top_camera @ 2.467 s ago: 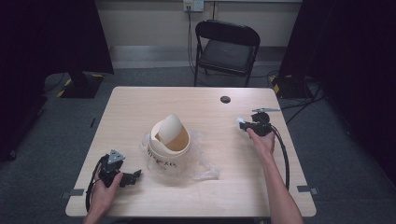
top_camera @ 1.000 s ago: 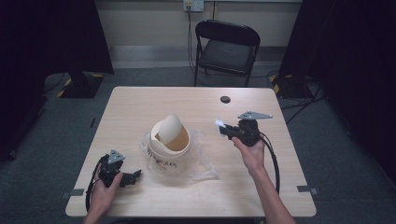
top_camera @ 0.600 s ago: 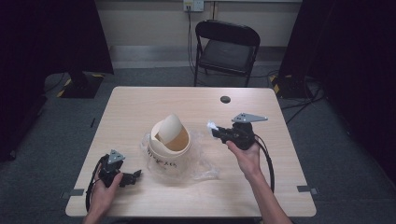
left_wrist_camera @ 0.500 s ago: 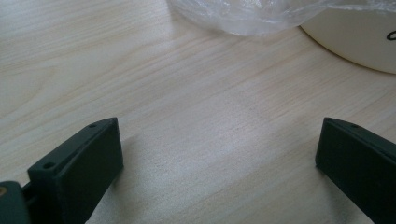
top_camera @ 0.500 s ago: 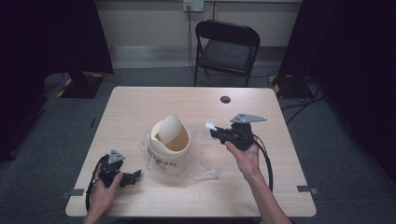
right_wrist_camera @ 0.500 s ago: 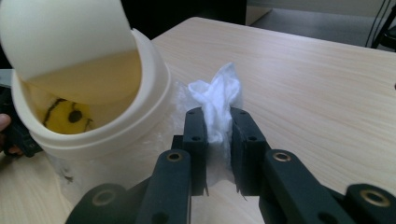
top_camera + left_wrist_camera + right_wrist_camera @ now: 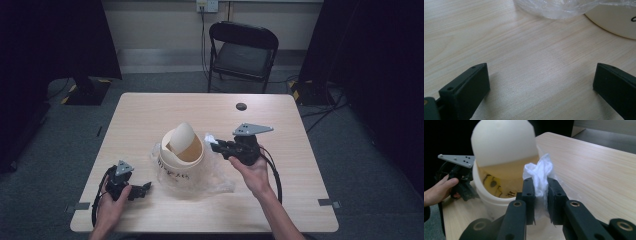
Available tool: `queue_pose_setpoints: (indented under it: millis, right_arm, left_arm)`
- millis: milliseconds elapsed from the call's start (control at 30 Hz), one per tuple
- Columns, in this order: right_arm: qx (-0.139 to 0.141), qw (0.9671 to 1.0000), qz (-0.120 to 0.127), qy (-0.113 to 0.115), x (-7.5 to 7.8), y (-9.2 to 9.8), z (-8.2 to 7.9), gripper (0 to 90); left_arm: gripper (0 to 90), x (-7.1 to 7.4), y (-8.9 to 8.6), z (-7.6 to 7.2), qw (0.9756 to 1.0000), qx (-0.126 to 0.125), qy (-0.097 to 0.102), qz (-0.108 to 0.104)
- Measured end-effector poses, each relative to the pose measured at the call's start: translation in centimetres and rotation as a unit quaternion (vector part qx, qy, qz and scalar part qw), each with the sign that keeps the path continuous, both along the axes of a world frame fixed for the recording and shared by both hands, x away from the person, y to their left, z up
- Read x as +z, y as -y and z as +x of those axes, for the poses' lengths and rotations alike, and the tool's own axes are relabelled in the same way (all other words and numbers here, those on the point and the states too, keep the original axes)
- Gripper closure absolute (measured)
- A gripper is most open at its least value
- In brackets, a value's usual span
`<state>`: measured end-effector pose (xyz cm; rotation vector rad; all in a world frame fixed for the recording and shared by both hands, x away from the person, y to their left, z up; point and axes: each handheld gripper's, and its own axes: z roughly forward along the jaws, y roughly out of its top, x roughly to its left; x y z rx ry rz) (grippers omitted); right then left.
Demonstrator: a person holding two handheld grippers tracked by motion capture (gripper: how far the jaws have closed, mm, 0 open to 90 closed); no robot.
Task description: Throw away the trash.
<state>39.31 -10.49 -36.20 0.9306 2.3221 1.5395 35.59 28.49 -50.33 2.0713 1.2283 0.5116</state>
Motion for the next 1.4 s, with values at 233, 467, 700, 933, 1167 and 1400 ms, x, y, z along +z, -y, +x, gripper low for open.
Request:
queue_pose_setpoints:
  millis: [233, 467, 700, 933, 1167, 1400]
  right_arm:
    - [0.021, 0.9997, -0.01, -0.007, -0.4, -1.8, 0.0, 78.3]
    - [0.035, 0.9992, -0.016, -0.011, -0.8, -3.3, 0.4, 78.3]
    - [0.041, 0.9988, -0.022, -0.012, -0.8, -3.8, 0.7, 78.3]
    - [0.048, 0.9983, -0.03, -0.013, -1.1, -4.3, 0.9, 78.3]
    - [0.053, 0.9976, -0.043, -0.016, -1.0, -4.7, 1.4, 78.4]
    - [0.055, 0.9969, -0.052, -0.019, -1.1, -5.4, 1.9, 78.3]
  left_arm:
    - [0.2, 0.0, 0.0, 0.0, 1.0, 0.0, 0.0, 0.0]
    - [0.2, 0.0, 0.0, 0.0, 1.0, 0.0, 0.0, 0.0]
    - [0.2, 0.0, 0.0, 0.0, 1.0, 0.0, 0.0, 0.0]
    - [0.2, 0.0, 0.0, 0.0, 1.0, 0.0, 0.0, 0.0]
    - [0.2, 0.0, 0.0, 0.0, 1.0, 0.0, 0.0, 0.001]
    - [0.2, 0.0, 0.0, 0.0, 1.0, 0.0, 0.001, 0.001]
